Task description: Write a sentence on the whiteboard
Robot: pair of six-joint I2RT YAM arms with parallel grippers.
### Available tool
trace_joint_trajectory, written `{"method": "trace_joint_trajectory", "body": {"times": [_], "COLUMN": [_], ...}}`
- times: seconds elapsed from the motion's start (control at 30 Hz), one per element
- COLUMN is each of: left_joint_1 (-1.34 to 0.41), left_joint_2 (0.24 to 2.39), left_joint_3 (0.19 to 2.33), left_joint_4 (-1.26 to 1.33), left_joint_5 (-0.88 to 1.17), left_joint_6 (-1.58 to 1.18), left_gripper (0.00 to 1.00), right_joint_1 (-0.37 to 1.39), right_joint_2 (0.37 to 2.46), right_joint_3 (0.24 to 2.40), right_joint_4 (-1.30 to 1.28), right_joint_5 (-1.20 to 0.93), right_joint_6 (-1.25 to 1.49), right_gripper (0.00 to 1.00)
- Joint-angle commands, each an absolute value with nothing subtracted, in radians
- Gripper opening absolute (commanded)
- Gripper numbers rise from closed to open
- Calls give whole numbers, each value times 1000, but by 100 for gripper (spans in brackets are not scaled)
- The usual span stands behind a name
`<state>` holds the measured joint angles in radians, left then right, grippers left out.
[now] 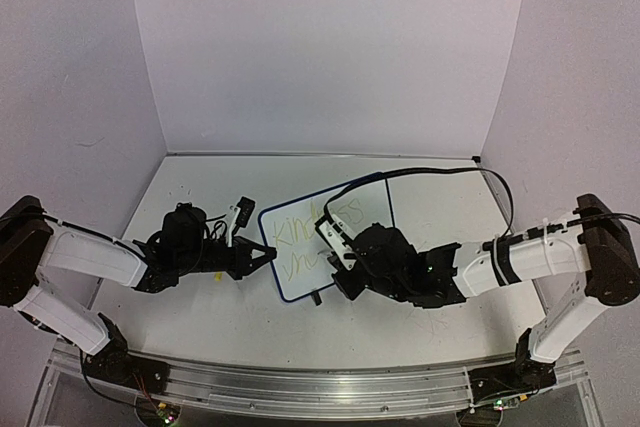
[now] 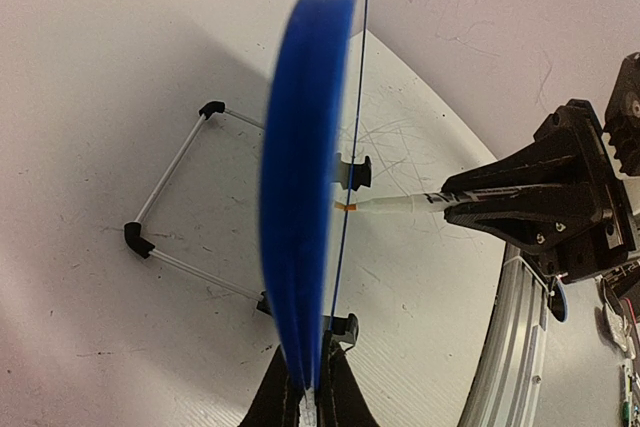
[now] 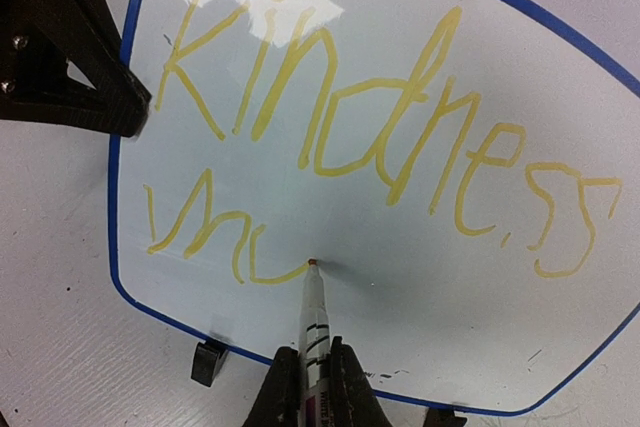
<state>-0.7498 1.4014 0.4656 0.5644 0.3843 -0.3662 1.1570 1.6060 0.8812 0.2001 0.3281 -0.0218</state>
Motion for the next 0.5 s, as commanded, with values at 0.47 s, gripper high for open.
{"method": "trace_joint_trajectory", "body": {"times": [0.47], "left_joint_1": [-749], "left_joint_2": [1391], "left_joint_3": [472], "left_joint_4": [481], "left_joint_5": [330], "left_joint_6": [-330], "left_gripper": [0], "right_joint_1": [1145], "right_joint_2": [1562], "right_joint_3": [917], "right_joint_4": [261], "right_joint_5": [364], "right_joint_6": [-16], "right_gripper": [0]}}
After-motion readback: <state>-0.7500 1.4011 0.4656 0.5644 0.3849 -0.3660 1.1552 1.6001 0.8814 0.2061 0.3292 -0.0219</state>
